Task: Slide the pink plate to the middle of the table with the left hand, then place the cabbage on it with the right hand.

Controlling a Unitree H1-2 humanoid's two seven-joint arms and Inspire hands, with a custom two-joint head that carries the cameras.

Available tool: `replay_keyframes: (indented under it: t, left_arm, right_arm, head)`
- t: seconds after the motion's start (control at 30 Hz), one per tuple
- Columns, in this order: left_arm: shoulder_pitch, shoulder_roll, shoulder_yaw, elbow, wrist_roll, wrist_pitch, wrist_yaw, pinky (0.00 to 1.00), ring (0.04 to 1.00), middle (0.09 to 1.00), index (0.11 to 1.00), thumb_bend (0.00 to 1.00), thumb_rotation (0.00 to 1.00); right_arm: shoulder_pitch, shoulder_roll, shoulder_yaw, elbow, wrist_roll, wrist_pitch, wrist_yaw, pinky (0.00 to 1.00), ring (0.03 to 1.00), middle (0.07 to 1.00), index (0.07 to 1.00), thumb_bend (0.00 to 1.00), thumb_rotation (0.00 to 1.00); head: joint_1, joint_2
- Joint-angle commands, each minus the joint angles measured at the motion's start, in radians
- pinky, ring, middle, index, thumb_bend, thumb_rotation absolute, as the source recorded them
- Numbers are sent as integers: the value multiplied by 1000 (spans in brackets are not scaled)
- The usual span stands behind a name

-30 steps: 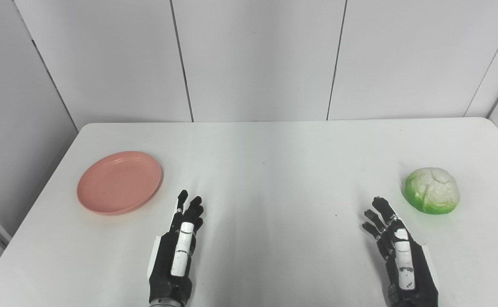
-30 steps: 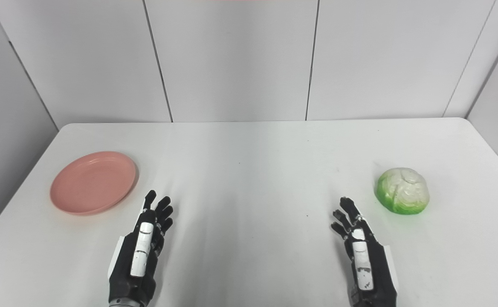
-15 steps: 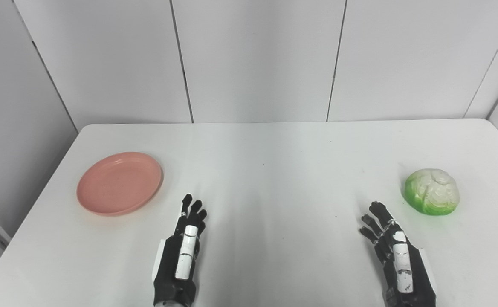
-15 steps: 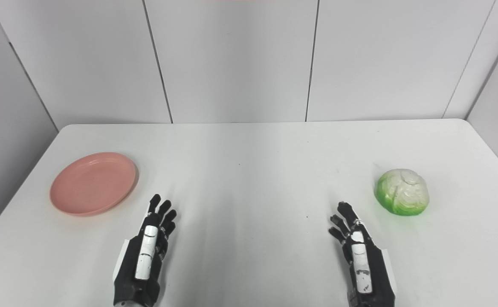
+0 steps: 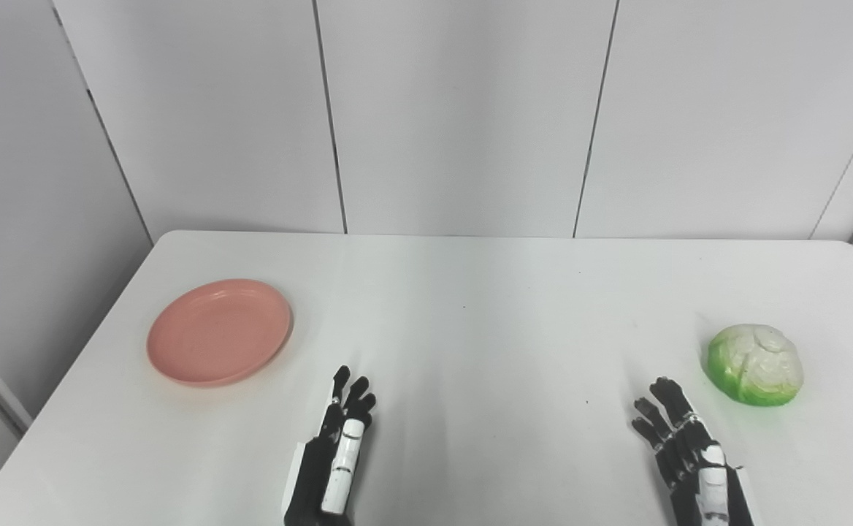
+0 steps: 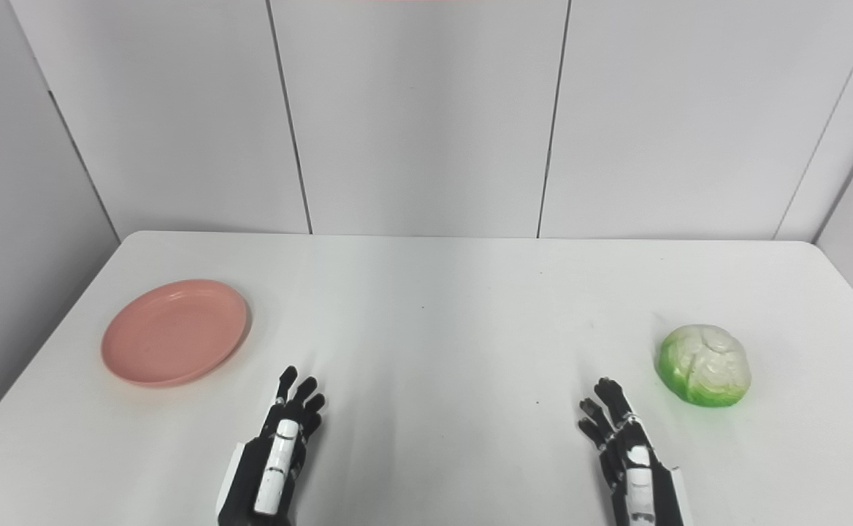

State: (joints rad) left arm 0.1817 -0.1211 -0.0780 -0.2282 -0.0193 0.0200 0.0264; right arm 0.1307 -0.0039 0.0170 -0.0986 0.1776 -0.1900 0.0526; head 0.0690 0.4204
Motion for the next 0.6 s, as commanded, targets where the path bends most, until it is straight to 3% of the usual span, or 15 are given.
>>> replay_keyframes:
  t: [0.0, 0.3, 0.43, 0.57]
  left_arm:
    - [102, 19, 7, 8, 11, -44, 1, 953, 938, 950, 994, 556, 831]
    - [88, 14, 7, 55, 10, -69, 3, 932, 931, 945, 988, 528, 783]
    - [85, 17, 9, 55, 22, -74, 7, 918, 928, 944, 984, 499, 793]
    - [59, 39, -2, 80, 113, -186, 16, 794, 837, 856, 938, 510, 757]
  right_arm:
    - [74, 4, -9, 40, -3, -8, 1, 894, 884, 935, 894, 777, 1000]
    - [58, 0, -19, 90, 7, -36, 14, 924, 906, 952, 909, 719, 1000]
    - [57, 4, -17, 90, -1, -32, 13, 924, 908, 954, 909, 719, 1000]
    - [55, 11, -18, 96, -13, -29, 4, 927, 907, 957, 904, 742, 1000]
  head:
    - [4, -7]
    - [45, -57]
    - [40, -54]
    - [31, -55]
